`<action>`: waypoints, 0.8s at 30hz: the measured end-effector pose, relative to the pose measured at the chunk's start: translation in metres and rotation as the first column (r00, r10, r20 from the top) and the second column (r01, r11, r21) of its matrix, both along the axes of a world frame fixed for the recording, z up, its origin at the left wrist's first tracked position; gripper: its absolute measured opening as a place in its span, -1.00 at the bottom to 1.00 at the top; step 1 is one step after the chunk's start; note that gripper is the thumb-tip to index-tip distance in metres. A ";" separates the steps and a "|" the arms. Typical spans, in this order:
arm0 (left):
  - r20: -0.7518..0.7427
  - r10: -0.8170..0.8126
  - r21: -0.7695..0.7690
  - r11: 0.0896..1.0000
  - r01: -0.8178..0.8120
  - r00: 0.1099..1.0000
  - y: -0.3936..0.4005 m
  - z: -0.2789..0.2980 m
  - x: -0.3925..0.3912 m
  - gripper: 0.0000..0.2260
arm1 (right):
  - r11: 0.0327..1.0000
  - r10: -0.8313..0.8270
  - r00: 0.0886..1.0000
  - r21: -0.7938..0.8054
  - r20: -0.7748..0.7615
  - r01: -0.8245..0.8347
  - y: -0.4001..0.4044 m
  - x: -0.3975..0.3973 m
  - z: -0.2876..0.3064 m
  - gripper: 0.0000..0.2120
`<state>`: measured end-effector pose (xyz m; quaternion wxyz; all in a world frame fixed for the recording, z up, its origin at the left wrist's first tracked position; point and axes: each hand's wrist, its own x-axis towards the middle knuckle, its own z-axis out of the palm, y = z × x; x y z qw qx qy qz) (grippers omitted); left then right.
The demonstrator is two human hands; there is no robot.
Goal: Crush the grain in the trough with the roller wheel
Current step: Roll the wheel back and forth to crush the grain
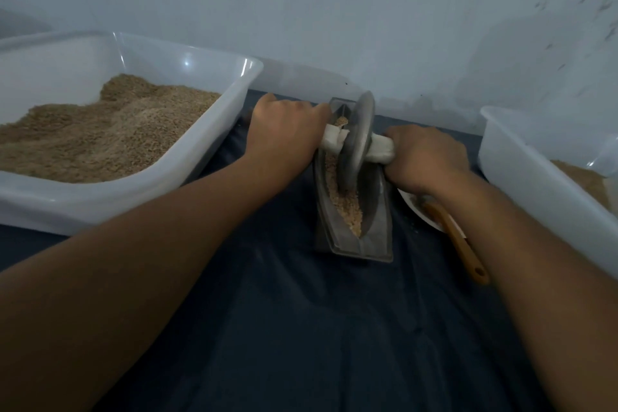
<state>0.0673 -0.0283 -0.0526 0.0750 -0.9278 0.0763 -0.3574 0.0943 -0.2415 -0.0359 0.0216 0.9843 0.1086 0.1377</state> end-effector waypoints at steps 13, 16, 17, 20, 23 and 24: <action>-0.039 0.002 0.006 1.000 -0.002 0.999 0.000 0.002 0.017 -0.92 | 0.997 0.070 0.994 0.037 -0.080 -0.068 -0.002 0.021 0.005 -0.88; -0.027 -0.003 0.007 1.000 0.003 1.000 0.000 0.002 0.017 -0.93 | 0.998 0.066 0.997 0.019 -0.038 -0.065 -0.002 0.021 0.002 -0.88; -0.023 -0.007 0.006 1.000 0.008 1.000 0.001 0.002 0.017 -0.94 | 0.998 0.065 0.998 0.014 -0.025 -0.065 -0.002 0.021 0.001 -0.87; -0.027 -0.009 0.010 1.000 0.009 1.000 0.000 0.001 0.015 -0.96 | 0.998 0.058 0.998 0.003 0.013 -0.058 -0.002 0.020 -0.002 -0.87; -0.003 -0.006 -0.001 1.000 0.006 1.000 0.000 -0.002 0.013 -0.97 | 0.999 0.047 0.998 0.010 0.042 -0.048 -0.001 0.018 -0.004 -0.89; 0.014 -0.009 -0.006 1.000 0.009 1.000 0.000 -0.003 0.011 -0.97 | 0.999 0.044 0.997 0.011 0.057 -0.045 -0.001 0.017 -0.004 -0.90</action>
